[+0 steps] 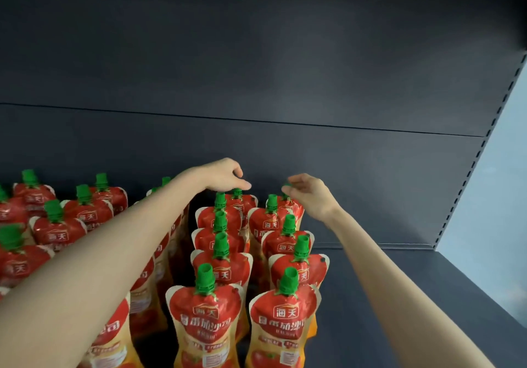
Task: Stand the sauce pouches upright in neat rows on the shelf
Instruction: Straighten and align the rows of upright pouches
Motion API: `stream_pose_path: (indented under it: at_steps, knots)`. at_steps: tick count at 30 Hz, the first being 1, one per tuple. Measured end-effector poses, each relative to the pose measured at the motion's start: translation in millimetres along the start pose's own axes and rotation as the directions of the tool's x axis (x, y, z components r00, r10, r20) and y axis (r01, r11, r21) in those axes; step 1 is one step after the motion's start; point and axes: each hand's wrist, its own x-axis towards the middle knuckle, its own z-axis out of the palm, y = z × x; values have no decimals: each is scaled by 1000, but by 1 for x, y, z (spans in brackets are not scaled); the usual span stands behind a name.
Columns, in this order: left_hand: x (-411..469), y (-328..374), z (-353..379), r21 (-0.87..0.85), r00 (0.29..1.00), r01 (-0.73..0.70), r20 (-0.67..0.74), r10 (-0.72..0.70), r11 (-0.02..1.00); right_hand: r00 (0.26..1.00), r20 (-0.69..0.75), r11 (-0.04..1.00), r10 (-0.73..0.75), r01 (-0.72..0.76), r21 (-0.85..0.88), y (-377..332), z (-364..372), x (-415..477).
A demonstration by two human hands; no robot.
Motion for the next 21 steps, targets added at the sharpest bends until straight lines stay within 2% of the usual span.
stream_pose_path:
  at_steps: [6, 13, 21]
  knots:
    - [12, -7, 5, -35, 995, 33, 91, -30, 999, 997, 77, 999, 5, -8, 36, 15, 2, 13]
    - [20, -9, 8, -81, 994, -27, 102, 35, 996, 1000, 4, 1000, 4, -4, 28, 36, -19, 12]
    - [19, 2, 14, -60, 995, -65, 72, 70, 996, 1000, -1, 998, 0, 0, 57, 44, -29, 7]
